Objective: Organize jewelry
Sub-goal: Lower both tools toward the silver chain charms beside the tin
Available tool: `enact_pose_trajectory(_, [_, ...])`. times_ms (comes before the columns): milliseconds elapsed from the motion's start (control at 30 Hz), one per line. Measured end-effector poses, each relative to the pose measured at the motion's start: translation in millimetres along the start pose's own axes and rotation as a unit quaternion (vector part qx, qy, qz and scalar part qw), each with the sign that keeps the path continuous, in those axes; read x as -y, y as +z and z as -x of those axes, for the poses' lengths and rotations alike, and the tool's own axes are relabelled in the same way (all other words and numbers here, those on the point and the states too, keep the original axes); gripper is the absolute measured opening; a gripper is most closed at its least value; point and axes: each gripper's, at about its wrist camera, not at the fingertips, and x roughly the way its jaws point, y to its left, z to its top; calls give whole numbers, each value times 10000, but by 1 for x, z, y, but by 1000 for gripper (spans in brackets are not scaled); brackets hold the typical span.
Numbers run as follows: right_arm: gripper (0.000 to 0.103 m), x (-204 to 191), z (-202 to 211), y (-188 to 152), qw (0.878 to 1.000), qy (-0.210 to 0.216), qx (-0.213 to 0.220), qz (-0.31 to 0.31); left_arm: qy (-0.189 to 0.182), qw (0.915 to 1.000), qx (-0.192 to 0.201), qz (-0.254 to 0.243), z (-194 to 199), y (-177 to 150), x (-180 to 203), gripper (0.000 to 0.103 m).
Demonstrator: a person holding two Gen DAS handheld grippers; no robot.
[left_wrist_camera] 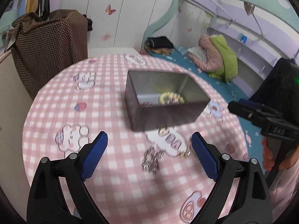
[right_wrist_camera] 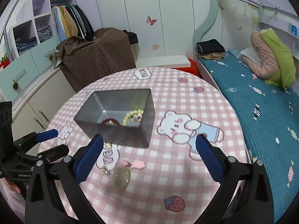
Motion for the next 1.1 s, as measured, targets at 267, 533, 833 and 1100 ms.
enact_pose_trajectory(267, [95, -15, -6, -29, 9988, 3, -11, 494, 392, 9979, -384, -340, -26, -21, 9, 83])
enact_pose_trajectory(533, [95, -22, -14, -38, 9987, -200, -48, 475, 315, 9960, -557, -623, -37, -34, 15, 43])
enact_pose_trajectory(833, [78, -48, -23, -47, 9962, 142, -238, 829, 4, 9990, -432, -65, -25, -35, -9, 5])
enact_pose_trajectory(1100, [52, -66, -33, -53, 9928, 543, -515, 939, -219, 9987, -317, 339, -18, -39, -22, 5])
